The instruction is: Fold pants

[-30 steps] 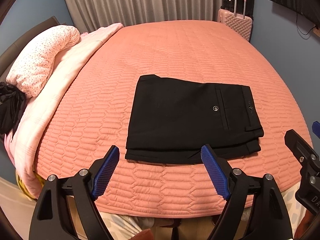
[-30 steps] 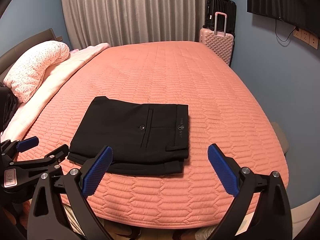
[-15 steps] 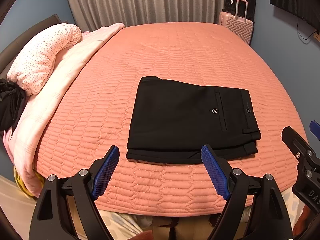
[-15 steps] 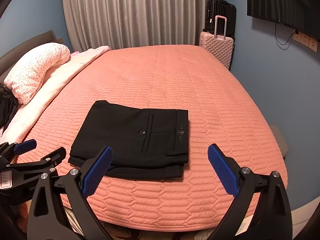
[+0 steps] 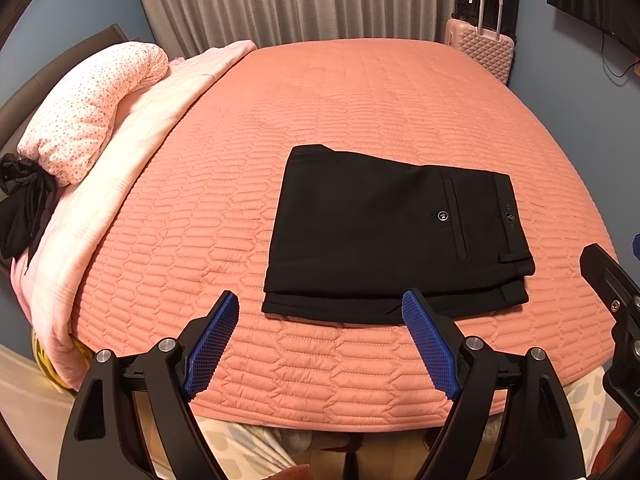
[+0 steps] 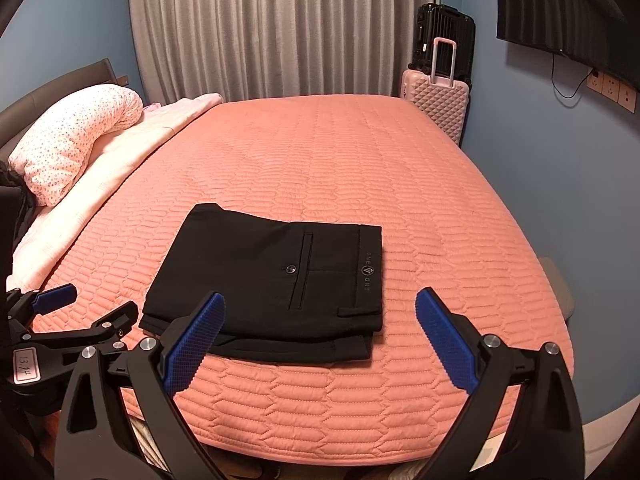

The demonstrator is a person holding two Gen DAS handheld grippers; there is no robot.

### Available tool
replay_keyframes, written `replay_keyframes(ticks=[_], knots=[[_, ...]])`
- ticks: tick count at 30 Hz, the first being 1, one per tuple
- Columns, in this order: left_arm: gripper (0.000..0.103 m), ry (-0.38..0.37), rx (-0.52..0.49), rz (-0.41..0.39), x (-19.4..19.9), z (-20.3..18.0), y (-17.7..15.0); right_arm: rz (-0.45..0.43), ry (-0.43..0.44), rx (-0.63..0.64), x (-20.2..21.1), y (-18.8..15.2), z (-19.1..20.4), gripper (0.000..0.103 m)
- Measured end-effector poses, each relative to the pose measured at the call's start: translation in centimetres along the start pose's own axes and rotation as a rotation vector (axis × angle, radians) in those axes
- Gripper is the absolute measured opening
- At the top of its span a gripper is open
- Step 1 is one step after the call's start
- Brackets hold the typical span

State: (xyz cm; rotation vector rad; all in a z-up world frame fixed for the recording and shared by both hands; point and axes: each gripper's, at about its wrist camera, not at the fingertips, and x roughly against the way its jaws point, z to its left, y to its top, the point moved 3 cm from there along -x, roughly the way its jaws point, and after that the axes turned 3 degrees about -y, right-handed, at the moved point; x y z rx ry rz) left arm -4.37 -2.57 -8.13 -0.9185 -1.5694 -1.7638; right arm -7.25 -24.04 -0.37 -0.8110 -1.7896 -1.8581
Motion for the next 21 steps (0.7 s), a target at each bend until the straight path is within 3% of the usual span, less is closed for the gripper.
replay_keyframes(ticks=[21], knots=[[0.082,-0.003,-0.004,0.009,-0.76,-0.02,-0.09,0.013,0.0,-0.004,-0.51,0.0,0.11,0.095]])
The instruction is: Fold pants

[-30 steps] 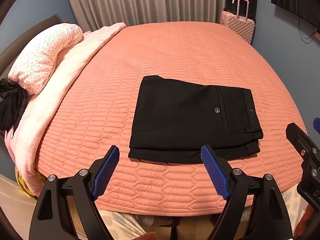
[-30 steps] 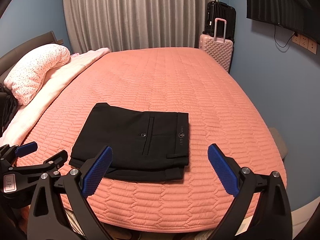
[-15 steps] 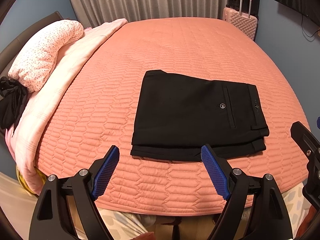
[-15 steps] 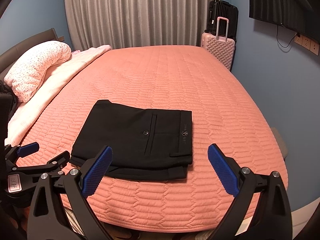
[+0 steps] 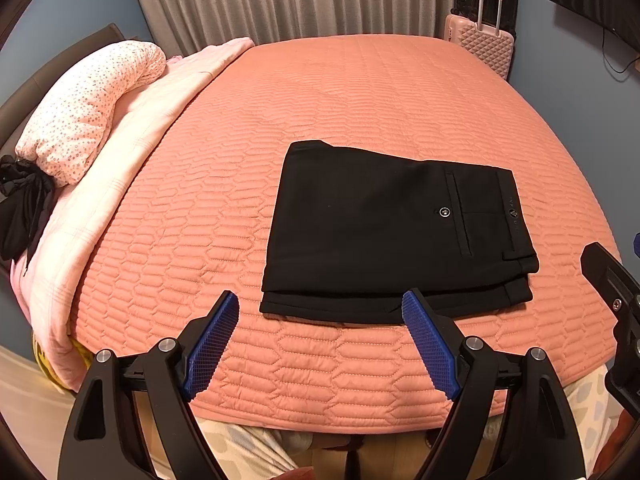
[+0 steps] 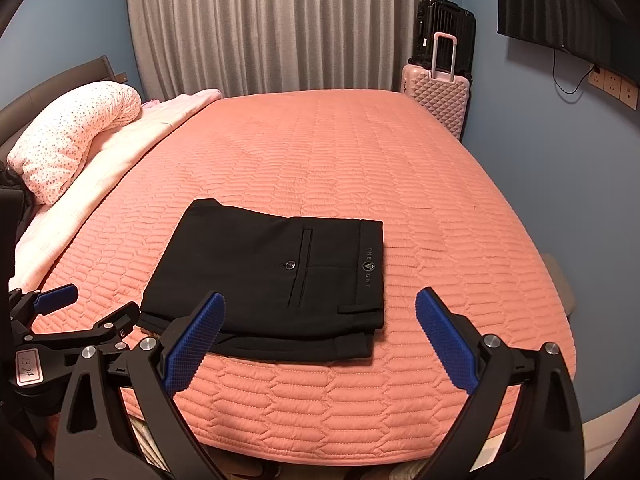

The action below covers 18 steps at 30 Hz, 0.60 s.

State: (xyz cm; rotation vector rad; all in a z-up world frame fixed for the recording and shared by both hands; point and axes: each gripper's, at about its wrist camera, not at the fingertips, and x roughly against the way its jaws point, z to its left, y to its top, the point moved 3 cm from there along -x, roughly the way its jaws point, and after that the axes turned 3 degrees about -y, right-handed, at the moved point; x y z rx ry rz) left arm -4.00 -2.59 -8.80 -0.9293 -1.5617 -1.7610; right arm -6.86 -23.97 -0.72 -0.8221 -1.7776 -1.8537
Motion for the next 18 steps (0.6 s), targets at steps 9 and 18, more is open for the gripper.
replay_keyframes(ticks=[9,18], knots=[[0.082,0.002,-0.002,-0.003,0.09,0.25,-0.01,0.0,0.0,-0.001,-0.03,-0.03,0.01,0.095],[0.082,-0.001,-0.005,0.0,0.07,0.34,-0.03,-0.001,0.0,-0.002,-0.05,0.03,-0.01,0.095]])
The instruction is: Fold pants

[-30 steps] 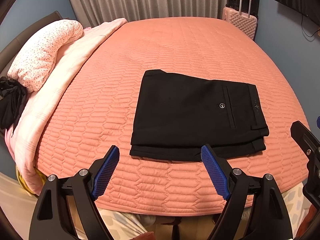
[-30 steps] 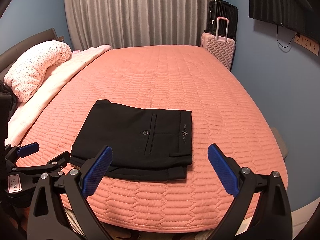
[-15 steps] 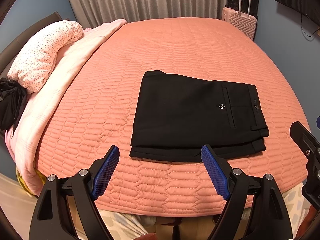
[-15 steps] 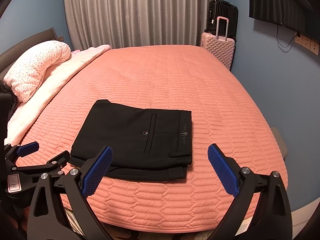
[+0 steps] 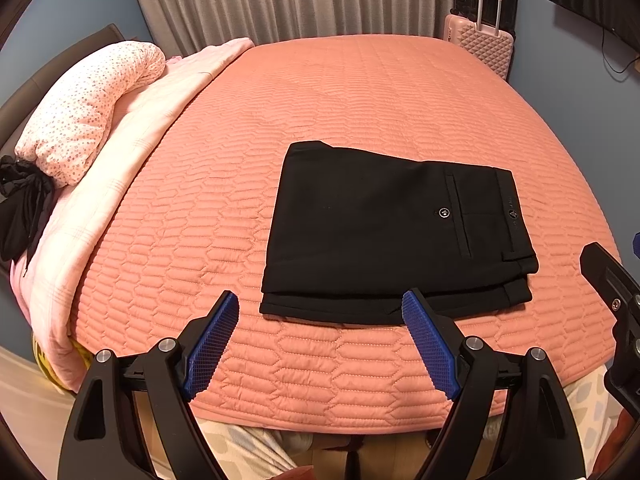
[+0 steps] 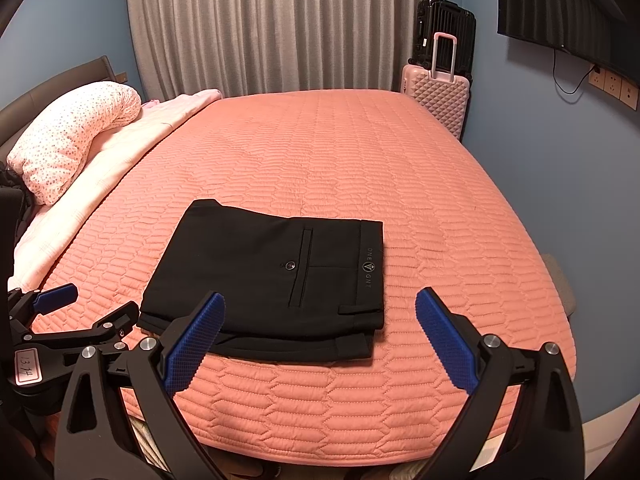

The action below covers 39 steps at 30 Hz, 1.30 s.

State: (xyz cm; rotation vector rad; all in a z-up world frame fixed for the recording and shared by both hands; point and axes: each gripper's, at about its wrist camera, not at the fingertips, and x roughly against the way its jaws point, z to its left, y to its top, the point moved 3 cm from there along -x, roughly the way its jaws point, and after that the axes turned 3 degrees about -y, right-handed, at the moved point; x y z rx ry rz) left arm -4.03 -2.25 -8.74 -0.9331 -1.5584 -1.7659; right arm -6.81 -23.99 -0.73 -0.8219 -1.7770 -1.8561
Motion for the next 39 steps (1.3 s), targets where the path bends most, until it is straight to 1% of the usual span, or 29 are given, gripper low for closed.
replay_keyframes(ticks=[17,39], knots=[[0.082,0.0,0.0,0.014,-0.42,0.2,-0.06,0.006,-0.004,-0.001,-0.12,-0.11,0.15,0.095],[0.082,-0.002,-0.002,0.013,-0.58,0.06,-0.02,0.006,-0.004,-0.001,-0.34,-0.13,0.09,0.095]])
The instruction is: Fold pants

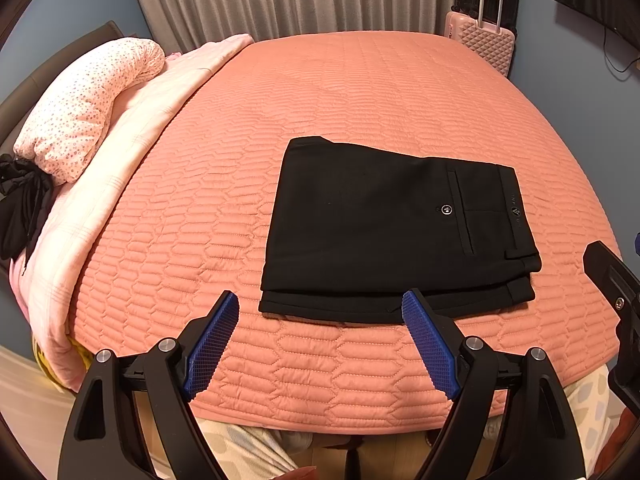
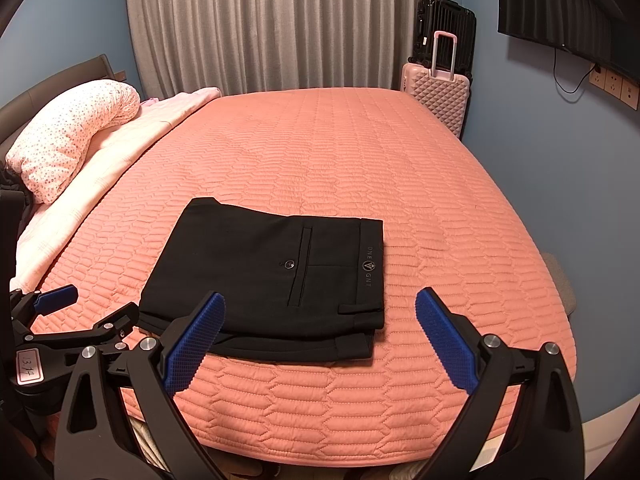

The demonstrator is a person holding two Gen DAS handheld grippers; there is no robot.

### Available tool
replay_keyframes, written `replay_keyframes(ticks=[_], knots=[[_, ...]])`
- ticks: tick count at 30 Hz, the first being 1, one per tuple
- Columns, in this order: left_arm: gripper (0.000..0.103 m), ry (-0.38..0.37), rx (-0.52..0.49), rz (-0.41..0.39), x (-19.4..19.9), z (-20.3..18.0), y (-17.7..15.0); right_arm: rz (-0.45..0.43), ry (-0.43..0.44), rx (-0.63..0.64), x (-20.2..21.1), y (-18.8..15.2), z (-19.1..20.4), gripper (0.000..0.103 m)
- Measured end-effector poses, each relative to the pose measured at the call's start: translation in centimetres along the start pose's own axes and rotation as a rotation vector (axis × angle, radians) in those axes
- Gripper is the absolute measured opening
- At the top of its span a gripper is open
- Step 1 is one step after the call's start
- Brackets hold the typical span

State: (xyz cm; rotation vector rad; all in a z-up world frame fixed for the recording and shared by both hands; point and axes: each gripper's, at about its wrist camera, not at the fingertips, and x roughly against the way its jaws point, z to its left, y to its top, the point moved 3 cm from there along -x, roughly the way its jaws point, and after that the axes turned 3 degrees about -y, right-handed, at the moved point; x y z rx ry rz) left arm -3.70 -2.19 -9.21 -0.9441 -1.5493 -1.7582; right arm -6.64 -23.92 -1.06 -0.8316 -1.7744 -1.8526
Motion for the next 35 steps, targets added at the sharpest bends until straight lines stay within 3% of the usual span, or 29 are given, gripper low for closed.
replay_keyframes(ticks=[17,22,25,35], knots=[[0.082,-0.005,-0.004,-0.013,0.17,-0.31,-0.04,0.002,0.0,0.002,0.03,0.01,0.1,0.095],[0.082,0.047,-0.026,-0.067,0.67,-0.44,-0.09,0.001,-0.001,0.005,0.1,0.01,0.09,0.095],[0.082,0.012,-0.011,-0.055,0.53,-0.26,-0.04,0.001,-0.002,0.005,0.16,0.03,0.05,0.095],[0.082,0.015,0.01,-0.005,-0.2,0.23,-0.07,0.002,-0.012,0.003,0.2,-0.11,-0.36,0.095]])
